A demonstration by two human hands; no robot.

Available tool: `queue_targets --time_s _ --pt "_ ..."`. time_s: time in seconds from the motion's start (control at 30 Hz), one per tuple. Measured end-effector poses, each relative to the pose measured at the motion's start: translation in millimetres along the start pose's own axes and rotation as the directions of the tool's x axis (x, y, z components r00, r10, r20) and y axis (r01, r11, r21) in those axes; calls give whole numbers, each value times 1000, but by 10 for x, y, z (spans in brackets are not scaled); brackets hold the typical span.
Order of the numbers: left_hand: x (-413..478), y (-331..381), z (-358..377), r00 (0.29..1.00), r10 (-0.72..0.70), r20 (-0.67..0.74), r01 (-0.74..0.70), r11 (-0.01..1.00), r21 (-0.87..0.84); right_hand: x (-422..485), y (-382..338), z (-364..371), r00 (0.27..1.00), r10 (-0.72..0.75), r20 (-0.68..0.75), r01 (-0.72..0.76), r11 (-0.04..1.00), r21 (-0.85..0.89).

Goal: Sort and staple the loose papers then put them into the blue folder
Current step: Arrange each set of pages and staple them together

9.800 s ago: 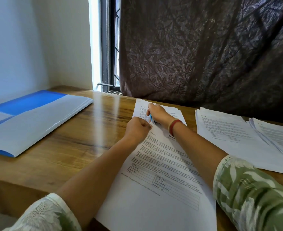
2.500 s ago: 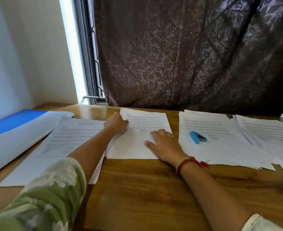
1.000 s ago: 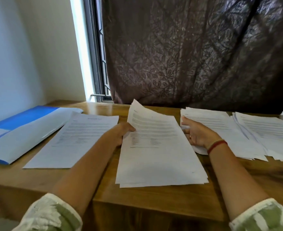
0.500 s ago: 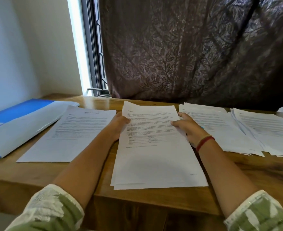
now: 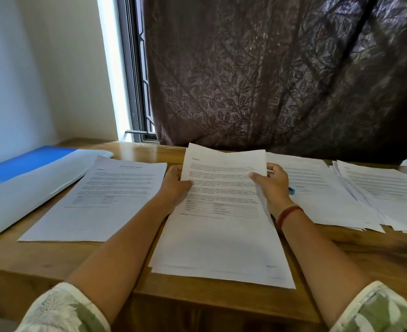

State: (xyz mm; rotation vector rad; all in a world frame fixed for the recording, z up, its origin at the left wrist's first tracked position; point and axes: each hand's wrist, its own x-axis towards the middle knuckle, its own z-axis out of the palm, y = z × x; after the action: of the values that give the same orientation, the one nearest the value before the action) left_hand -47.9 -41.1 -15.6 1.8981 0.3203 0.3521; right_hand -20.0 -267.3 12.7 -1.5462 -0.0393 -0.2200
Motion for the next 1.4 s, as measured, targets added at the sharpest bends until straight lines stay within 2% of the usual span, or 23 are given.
queue_targets --time_s 0.1,0.2,0.37,0.5,0.6,0.73,1.0,1.27,1.4 --pt "-60 32 26 998 -1 -57 -5 995 -104 9 17 23 994 5 -113 5 996 90" --pt "-72 34 35 996 30 -88 -42 990 -135 33 33 13 974 -15 -228 36 996 86" --pt "-92 33 40 991 54 -123 -76 980 -185 29 3 17 949 -183 -258 183 983 -23" --pt "-92 43 25 989 78 -123 -102 973 -208 35 -4 13 947 -207 -246 213 977 -3" --pt "-100 62 18 984 103 -142 -130 972 -194 31 -19 -1 952 -229 -205 245 968 55" --pt "-130 81 -6 982 125 -140 -158 952 -260 -4 -63 -21 957 -270 -108 283 948 144" --pt "-179 100 -43 964 225 -142 -262 892 -369 -51 -150 -111 974 -186 127 142 946 290" --pt "-185 123 -70 969 184 -162 -237 872 -429 -99 -220 -170 920 -187 343 71 943 325" --pt "-178 141 -99 974 174 -142 -219 877 -428 -96 -184 -213 899 -93 427 -39 956 291"
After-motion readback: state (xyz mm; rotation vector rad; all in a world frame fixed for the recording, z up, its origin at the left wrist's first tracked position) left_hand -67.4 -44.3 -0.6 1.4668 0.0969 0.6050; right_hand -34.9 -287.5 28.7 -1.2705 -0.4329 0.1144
